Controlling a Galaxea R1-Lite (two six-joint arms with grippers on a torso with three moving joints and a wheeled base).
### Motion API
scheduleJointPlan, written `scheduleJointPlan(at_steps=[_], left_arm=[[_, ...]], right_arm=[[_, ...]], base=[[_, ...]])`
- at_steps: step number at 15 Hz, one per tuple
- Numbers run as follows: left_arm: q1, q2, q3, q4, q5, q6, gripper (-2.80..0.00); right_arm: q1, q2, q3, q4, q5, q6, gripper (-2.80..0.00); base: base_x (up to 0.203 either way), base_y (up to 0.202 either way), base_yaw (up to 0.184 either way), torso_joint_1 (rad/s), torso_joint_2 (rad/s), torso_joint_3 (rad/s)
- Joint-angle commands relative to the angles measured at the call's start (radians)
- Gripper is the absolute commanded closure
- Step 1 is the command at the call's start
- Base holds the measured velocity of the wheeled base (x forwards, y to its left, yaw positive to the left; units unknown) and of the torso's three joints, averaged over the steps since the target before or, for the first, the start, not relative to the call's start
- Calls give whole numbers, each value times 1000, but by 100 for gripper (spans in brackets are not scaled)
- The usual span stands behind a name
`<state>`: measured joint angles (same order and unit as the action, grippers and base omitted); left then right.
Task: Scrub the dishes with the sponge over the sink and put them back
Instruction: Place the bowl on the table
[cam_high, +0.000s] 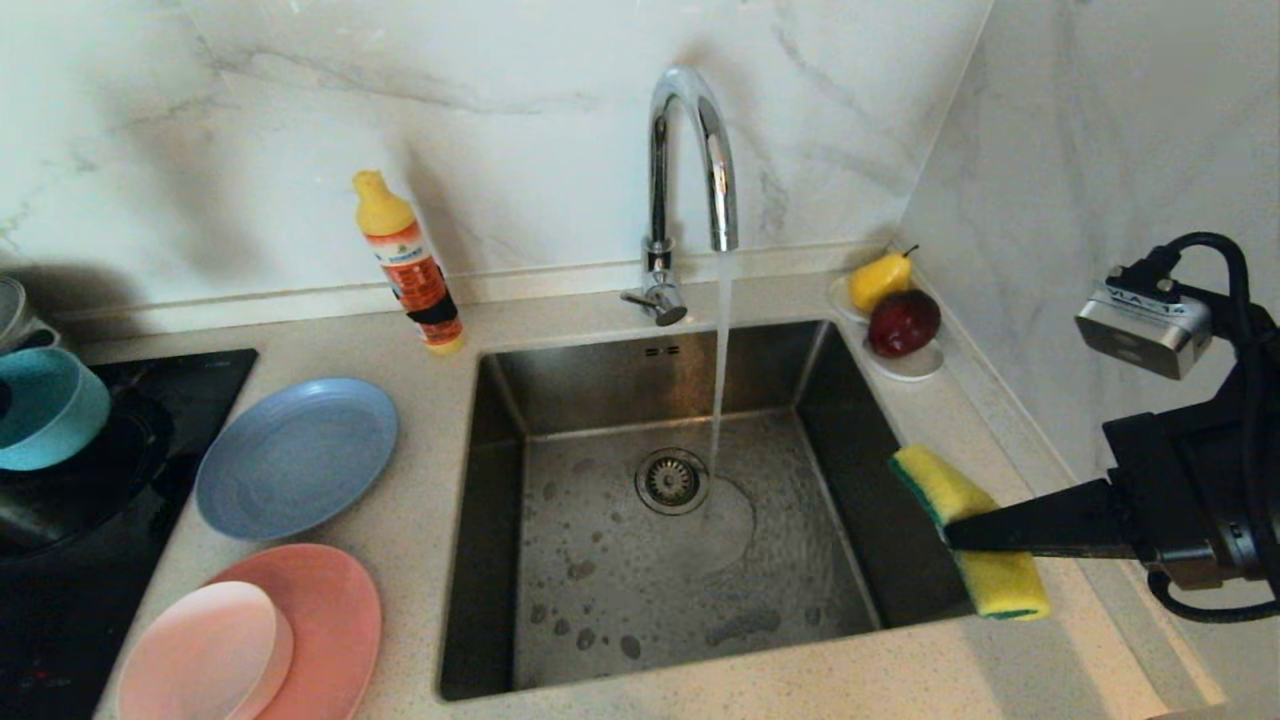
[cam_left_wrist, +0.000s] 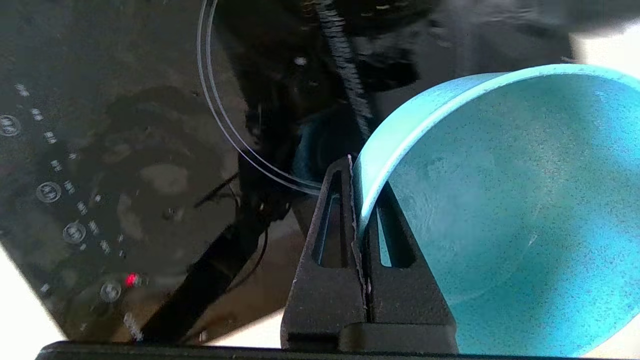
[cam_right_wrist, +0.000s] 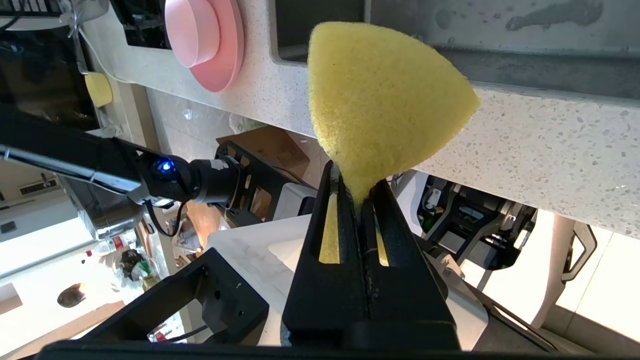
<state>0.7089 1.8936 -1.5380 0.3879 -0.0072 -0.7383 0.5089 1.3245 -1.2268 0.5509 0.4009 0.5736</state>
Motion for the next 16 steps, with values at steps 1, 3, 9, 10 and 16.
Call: scheduleJointPlan(at_steps=[1, 3, 9, 10, 16], left_arm=[[21, 94, -23, 2, -17, -8, 0], [27, 119, -28, 1, -61, -8, 0], [38, 171, -39, -19, -113, -9, 0], [38, 171, -42, -20, -112, -7, 0], [38, 159, -48, -20, -112, -6, -280]], right_arm=[[0, 1, 0, 4, 3, 3, 0], [0, 4, 1, 4, 3, 0, 0], [-1, 7, 4, 3, 9, -1, 0], [-1, 7, 6, 3, 9, -1, 0], [-1, 7, 9, 3, 10, -1, 0]], base=[[0, 0, 0, 0, 0, 0], [0, 0, 0, 0, 0, 0], [0, 0, 0, 0, 0, 0], [0, 0, 0, 0, 0, 0], [0, 0, 0, 0, 0, 0]])
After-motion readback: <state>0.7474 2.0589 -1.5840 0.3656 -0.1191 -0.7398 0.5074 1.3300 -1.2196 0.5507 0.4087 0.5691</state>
